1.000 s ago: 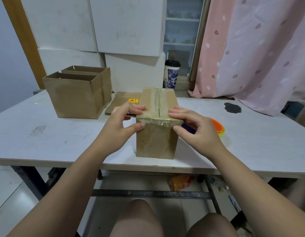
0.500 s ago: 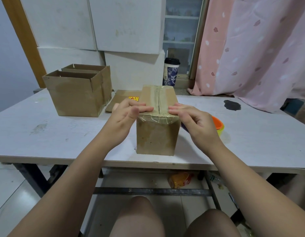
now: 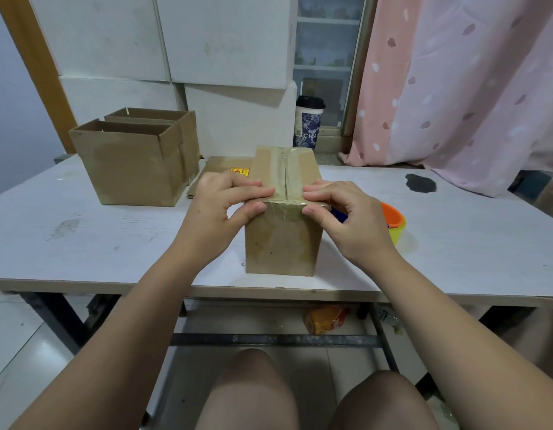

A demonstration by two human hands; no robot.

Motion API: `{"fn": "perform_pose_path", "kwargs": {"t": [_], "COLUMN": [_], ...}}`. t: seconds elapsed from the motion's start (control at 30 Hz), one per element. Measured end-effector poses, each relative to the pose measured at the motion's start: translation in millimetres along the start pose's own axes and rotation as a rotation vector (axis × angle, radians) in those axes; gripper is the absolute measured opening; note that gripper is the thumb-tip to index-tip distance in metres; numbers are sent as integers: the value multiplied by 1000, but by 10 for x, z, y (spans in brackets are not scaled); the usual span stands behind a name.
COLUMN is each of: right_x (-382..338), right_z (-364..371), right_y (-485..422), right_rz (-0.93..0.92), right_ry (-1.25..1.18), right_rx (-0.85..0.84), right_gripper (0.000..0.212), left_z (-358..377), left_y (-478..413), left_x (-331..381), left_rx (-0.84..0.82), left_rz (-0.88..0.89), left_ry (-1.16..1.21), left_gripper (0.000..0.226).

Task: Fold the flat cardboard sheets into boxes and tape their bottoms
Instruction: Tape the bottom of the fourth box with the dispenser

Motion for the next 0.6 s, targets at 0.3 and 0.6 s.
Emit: {"fn": "perform_pose_path", "kwargs": {"t": [0.3,0.6], "right_x": [-84,-80], "right_z": [133,219], "right_y": [127,100], "right_rz": [-24,-16], "right_ry": [26,90], "right_rx": [155,205], "right_gripper": [21,16], "left_z": [209,320], "left_y": [128,109], "left_x": [119,167], "left_rx": [76,226], "left_rz": [-79,-113], "left_ry": [194,83], "left_gripper": [27,25]}}
Point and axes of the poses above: each hand's wrist, its own y-axis away from the middle knuckle, its own z-axis out of the palm, x = y × z, the point moved 3 cm from there along -y, towards the middle knuckle, and after that the axes turned 1 degree about y, right-handed, at the moved point
